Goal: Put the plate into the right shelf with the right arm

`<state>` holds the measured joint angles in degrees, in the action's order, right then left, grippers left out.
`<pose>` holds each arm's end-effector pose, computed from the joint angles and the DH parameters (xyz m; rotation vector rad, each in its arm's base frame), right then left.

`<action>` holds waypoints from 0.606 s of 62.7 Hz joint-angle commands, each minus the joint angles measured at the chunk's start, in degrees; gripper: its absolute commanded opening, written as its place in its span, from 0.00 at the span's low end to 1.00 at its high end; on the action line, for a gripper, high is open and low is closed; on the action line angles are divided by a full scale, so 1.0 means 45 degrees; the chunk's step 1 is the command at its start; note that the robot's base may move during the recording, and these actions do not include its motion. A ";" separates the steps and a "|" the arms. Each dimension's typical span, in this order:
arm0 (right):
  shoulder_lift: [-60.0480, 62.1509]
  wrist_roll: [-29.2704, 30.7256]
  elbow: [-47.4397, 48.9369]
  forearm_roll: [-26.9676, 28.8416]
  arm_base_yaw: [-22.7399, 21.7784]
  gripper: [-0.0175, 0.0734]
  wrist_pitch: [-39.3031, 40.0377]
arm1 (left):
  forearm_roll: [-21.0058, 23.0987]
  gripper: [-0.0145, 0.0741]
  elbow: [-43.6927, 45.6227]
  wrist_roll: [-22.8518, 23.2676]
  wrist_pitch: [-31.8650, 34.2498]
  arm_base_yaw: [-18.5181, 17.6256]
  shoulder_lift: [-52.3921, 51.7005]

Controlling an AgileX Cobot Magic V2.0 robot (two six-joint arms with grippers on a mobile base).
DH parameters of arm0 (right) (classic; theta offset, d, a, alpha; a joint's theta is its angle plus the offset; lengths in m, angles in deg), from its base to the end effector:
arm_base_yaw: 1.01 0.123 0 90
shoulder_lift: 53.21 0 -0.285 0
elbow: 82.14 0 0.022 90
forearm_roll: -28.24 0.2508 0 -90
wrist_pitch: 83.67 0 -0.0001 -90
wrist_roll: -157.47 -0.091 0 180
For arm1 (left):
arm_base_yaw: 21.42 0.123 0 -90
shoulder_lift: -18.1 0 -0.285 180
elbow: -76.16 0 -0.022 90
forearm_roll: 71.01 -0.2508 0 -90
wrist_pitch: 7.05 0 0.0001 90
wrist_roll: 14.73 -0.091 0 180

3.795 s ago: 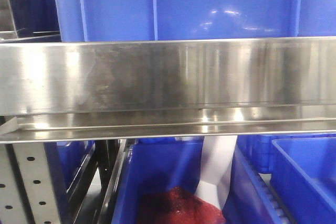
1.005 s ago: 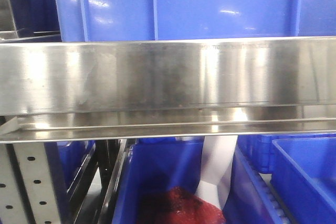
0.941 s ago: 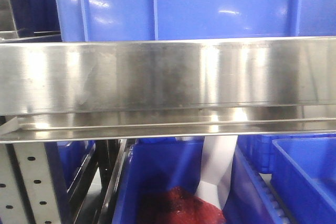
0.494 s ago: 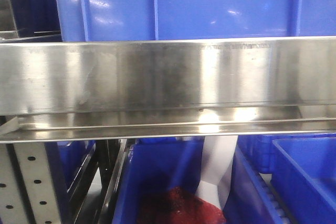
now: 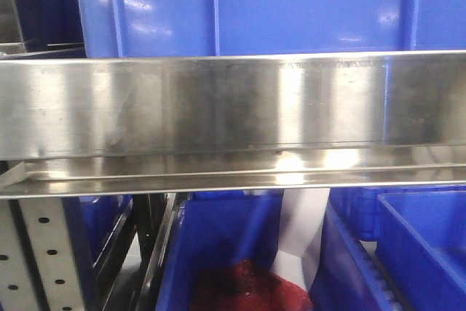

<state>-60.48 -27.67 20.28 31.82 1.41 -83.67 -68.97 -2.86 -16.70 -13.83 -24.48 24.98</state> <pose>0.0557 0.0024 0.2116 0.0815 1.4806 0.1575 0.0564 -0.0034 0.1927 0.0456 1.6170 -0.0454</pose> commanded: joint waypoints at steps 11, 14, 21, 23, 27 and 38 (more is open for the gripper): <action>0.0163 0.0688 -0.0193 0.0123 -0.0050 0.25 0.1919 | 0.0079 0.11 -0.0126 0.0036 0.1094 0.0010 -0.0081; 0.0163 0.0688 -0.0194 0.0123 -0.0050 0.25 0.1897 | 0.0079 0.11 -0.0126 0.0036 0.1094 0.0010 -0.0081; 0.0163 0.0699 -0.0194 0.0123 -0.0175 0.25 0.1721 | 0.0079 0.11 -0.0126 0.0036 0.1094 0.0010 -0.0081; 0.0163 0.0699 -0.0194 0.0142 -0.0268 0.25 0.1700 | 0.0079 0.11 -0.0126 0.0036 0.1094 0.0010 -0.0081; 0.0163 0.0699 -0.0194 0.0203 -0.0417 0.25 0.1662 | 0.0079 0.11 -0.0126 0.0036 0.1094 0.0010 -0.0081; 0.0163 0.0699 -0.0194 0.0302 -0.0471 0.25 0.1579 | 0.0079 0.11 -0.0126 0.0036 0.1094 0.0010 -0.0081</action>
<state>-60.36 -25.17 19.11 32.74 -0.38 -80.91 -68.97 -2.86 -16.70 -13.83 -24.48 24.98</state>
